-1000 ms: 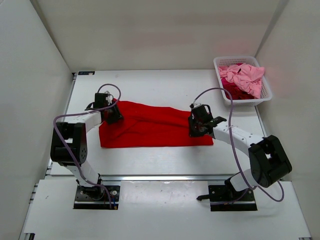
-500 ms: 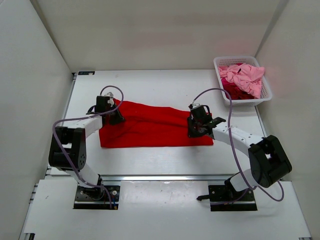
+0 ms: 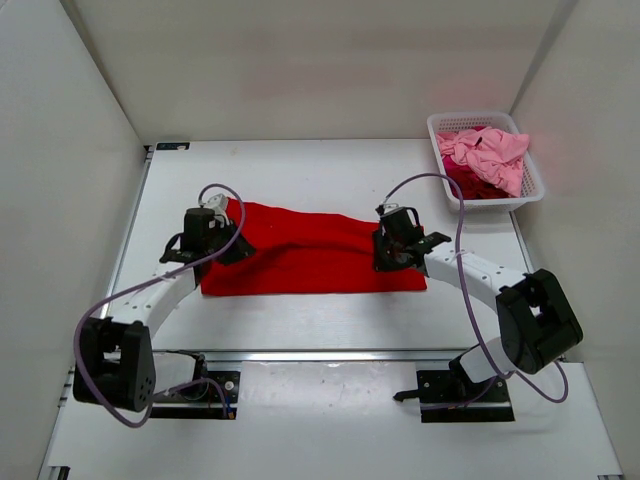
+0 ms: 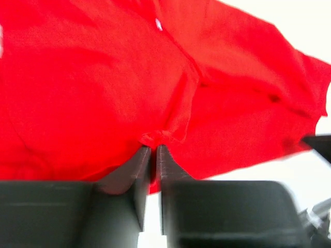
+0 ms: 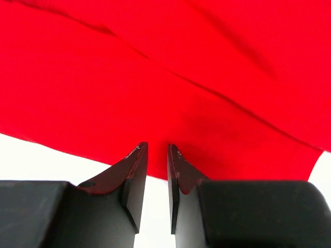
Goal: Fold and stack the t-shirts
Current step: Fold the 1/3-folded T-shirt at the center of the board.
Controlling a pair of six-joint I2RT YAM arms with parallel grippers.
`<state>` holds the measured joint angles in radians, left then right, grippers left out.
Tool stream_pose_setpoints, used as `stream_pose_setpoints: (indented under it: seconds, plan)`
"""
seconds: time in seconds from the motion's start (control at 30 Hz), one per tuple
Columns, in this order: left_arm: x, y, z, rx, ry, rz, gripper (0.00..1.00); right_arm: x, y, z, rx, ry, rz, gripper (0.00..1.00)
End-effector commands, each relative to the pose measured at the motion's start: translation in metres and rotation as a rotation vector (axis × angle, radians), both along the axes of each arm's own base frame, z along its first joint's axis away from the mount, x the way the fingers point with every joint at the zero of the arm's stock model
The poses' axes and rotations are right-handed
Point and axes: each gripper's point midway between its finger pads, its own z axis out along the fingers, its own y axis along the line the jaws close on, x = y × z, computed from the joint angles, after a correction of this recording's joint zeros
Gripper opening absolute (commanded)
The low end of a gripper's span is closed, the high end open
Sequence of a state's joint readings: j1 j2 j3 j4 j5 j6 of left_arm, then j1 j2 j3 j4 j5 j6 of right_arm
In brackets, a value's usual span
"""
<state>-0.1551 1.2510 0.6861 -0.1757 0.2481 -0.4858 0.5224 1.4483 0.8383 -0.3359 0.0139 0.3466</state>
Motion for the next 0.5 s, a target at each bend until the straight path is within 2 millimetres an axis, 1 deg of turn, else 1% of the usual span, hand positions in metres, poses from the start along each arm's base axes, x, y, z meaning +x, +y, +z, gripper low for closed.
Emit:
stream_pose_setpoints:
  seconds: [0.0,0.03,0.1,0.13,0.17,0.23,0.27,0.33,0.37,0.4,0.43,0.47]
  plan:
    - [-0.028,-0.009,-0.003,-0.003,0.036,-0.075,0.29,0.022,0.009,0.022,0.023,-0.076,0.001,0.2]
    - [-0.033,-0.004,-0.008,0.029,0.048,-0.076,0.33,0.027,0.01,0.027,0.03,-0.082,-0.003,0.21]
    - [-0.036,0.011,-0.007,0.08,0.053,-0.031,0.55,0.032,0.009,0.033,0.022,-0.096,0.003,0.22]
    - [-0.033,0.018,-0.006,0.089,0.045,-0.004,0.59,0.035,0.009,0.037,0.023,-0.109,0.003,0.22]
    - [-0.032,0.022,-0.002,0.08,0.029,0.018,0.59,0.036,0.006,0.036,0.014,-0.107,-0.008,0.22]
    - [-0.026,0.027,0.006,0.063,0.0,0.055,0.56,0.042,0.001,0.041,0.024,-0.113,-0.031,0.22]
    - [-0.023,0.025,0.011,0.056,-0.01,0.06,0.56,0.042,0.004,0.04,0.031,-0.111,-0.018,0.23]
    - [-0.013,0.021,0.017,0.062,-0.026,0.065,0.57,0.051,0.004,0.044,0.037,-0.12,-0.023,0.2]
    - [-0.006,0.019,0.014,0.06,-0.015,0.07,0.58,0.051,0.009,0.041,0.028,-0.109,0.0,0.16]
    - [-0.001,0.021,0.005,0.052,0.023,0.088,0.58,0.054,0.014,0.046,0.033,-0.117,0.012,0.09]
    - [0.002,0.019,-0.001,0.02,0.053,0.09,0.58,0.055,0.022,0.046,0.024,-0.112,0.035,0.04]
    - [0.008,0.015,0.002,-0.012,0.044,0.081,0.59,0.056,0.023,0.048,0.006,-0.12,0.044,0.0]
